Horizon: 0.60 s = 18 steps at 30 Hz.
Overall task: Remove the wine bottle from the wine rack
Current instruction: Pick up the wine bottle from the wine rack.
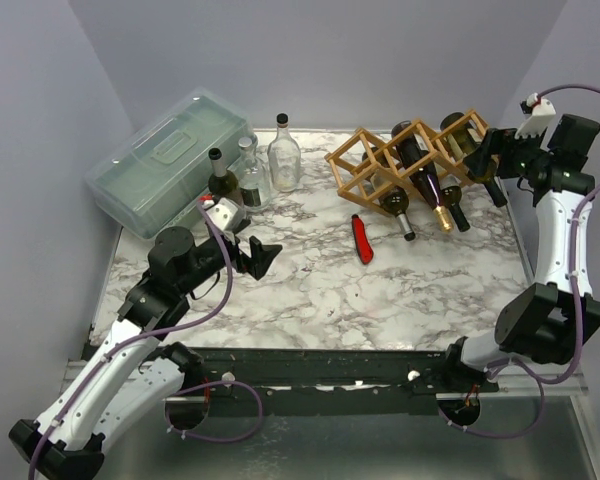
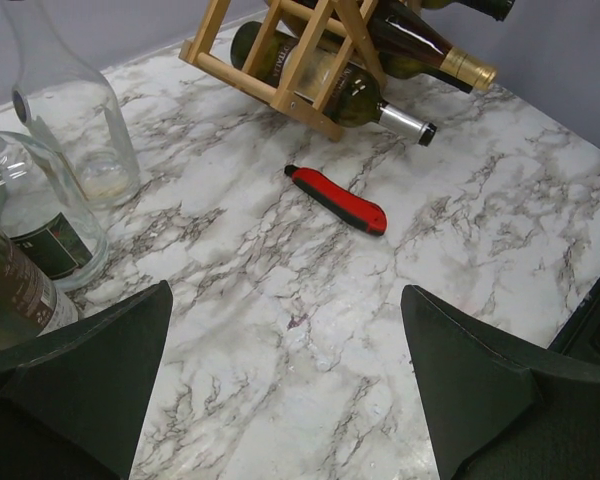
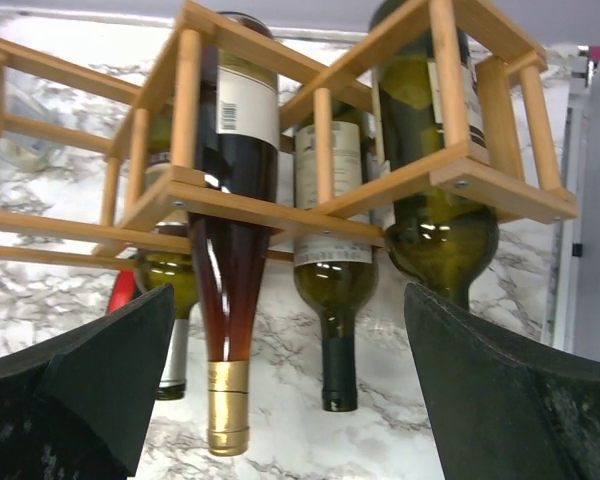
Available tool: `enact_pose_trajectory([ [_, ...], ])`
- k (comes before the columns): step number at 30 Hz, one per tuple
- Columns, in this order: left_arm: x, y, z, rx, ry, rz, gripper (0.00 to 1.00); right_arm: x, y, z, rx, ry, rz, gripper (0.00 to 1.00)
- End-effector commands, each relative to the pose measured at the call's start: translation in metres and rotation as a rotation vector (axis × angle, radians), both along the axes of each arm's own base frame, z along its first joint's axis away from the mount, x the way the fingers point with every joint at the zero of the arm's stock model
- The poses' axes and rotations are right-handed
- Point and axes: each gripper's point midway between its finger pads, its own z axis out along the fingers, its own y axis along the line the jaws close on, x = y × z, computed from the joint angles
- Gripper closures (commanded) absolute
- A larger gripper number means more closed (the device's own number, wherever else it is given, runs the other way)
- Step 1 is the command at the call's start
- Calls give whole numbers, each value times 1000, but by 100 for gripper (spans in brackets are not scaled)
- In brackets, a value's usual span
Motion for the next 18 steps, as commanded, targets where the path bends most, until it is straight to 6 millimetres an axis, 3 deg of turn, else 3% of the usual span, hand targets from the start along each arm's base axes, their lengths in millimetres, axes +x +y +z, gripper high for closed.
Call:
enact_pose_trajectory([
  [1,-1,1,7,-8,-48,-9,1,4,-23,-18,-67,32,-52,1],
  [11,-4,0,9,-13,-54,-21,1,7,-61,-57,-163,117,-105,0],
  [18,-2,0,6,-5,-48,-17,1,16,-71,-94,-207,192,-57,1],
])
